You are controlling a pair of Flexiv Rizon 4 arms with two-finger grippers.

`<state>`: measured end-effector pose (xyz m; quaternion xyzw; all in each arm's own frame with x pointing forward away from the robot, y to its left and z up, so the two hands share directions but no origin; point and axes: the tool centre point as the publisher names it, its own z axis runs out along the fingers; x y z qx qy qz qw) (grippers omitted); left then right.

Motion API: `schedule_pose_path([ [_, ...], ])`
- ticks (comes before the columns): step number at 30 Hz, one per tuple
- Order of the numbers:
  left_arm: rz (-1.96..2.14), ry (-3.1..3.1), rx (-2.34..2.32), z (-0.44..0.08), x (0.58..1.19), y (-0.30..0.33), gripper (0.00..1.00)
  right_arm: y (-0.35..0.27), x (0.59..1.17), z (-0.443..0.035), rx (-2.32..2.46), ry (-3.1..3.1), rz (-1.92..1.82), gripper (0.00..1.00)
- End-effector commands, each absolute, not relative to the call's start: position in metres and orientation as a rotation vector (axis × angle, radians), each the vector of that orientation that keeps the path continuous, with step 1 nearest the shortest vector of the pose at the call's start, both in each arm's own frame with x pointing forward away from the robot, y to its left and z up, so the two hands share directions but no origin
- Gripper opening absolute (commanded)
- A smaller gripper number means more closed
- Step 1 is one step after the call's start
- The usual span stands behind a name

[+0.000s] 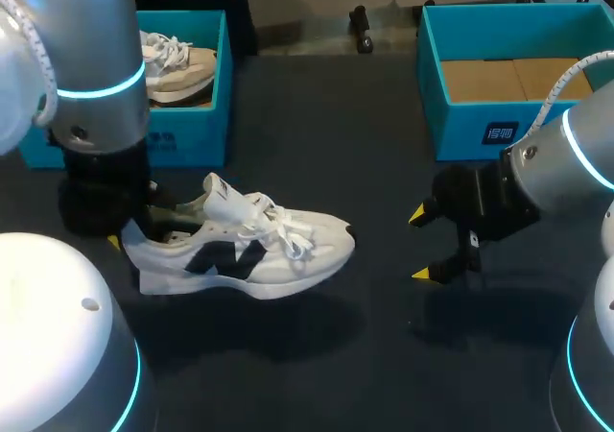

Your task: Take the shoe out of the shoebox, open the shoe tongue, remove and reinsert the insole, then place the shoe into the shoebox

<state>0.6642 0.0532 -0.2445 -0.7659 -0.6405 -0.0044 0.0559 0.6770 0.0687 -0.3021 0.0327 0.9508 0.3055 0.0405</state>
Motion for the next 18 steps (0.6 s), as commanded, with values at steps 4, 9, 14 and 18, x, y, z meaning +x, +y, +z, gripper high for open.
schedule_pose_path([
  [4,-0.05,-1.944,-2.384,-0.262,0.658,0.043,0.0,0.068,0.675,-0.302,0.1,2.909,0.936,1.0],
  [9,-0.073,-1.958,-2.422,-0.278,0.658,0.037,0.0,0.068,0.675,-0.302,0.1,2.909,0.936,1.0],
  [14,-0.081,-1.968,-2.426,-0.298,0.662,0.032,0.0,0.068,0.675,-0.302,0.1,2.909,0.936,1.0],
  [18,-0.108,-1.982,-2.416,-0.313,0.666,0.029,0.0,0.068,0.675,-0.302,0.1,2.909,0.936,1.0],
])
